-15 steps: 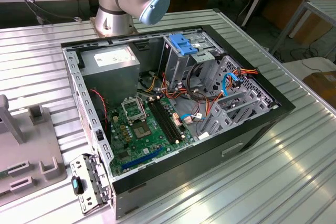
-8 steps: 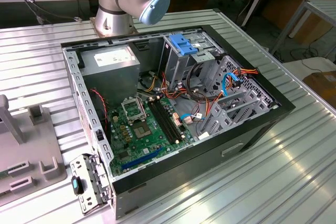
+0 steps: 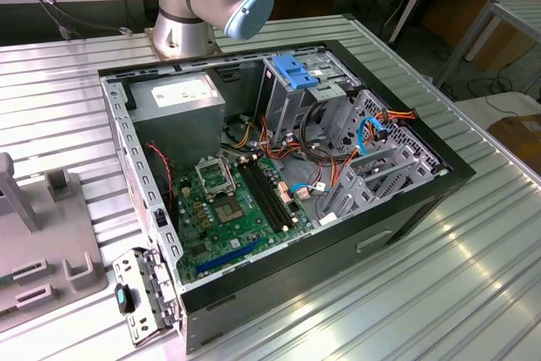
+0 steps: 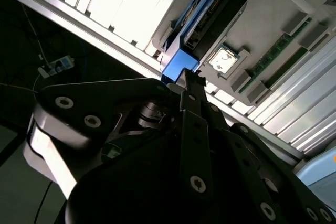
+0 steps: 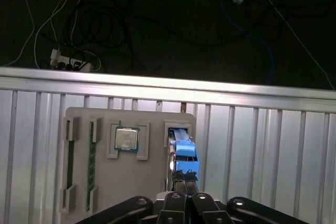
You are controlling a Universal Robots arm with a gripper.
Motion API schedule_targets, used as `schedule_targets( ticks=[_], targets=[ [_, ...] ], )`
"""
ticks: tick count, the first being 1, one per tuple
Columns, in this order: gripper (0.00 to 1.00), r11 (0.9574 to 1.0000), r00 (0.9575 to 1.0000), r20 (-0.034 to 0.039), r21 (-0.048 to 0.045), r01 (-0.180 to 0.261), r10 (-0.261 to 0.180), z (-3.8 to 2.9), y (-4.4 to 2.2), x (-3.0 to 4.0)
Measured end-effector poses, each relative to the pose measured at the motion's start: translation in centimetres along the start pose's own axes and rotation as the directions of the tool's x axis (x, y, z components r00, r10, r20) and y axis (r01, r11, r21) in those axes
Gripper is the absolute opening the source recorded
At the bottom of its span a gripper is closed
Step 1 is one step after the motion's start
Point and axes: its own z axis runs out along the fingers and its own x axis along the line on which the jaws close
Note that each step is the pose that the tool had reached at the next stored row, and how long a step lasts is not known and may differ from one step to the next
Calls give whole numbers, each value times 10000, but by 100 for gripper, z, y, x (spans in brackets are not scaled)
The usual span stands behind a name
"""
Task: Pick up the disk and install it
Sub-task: 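Pick up the disk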
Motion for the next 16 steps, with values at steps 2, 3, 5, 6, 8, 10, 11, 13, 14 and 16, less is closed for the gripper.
schedule_targets(
  ticks=[2, 3, 5, 6, 8, 10, 11, 13, 14, 16],
  targets=[
    [24, 10000, 10000, 0, 0, 0, 0, 0, 0, 0],
    [24, 10000, 10000, 0, 0, 1, -1, 0, 0, 0],
    [47, 10000, 10000, 0, 0, 2, -2, 0, 0, 0],
    [54, 10000, 10000, 0, 0, 3, -3, 0, 0, 0],
    [60, 10000, 10000, 0, 0, 3, -3, 0, 0, 0],
    [60, 10000, 10000, 0, 0, 4, -4, 0, 0, 0],
    [60, 10000, 10000, 0, 0, 4, -4, 0, 0, 0],
    [60, 10000, 10000, 0, 0, 5, -5, 1, 0, 0],
    [60, 10000, 10000, 2, 2, 5, -5, 8, -1, 0],
    [60, 10000, 10000, 2, 1, 5, -5, 20, 0, 0]
  ],
)
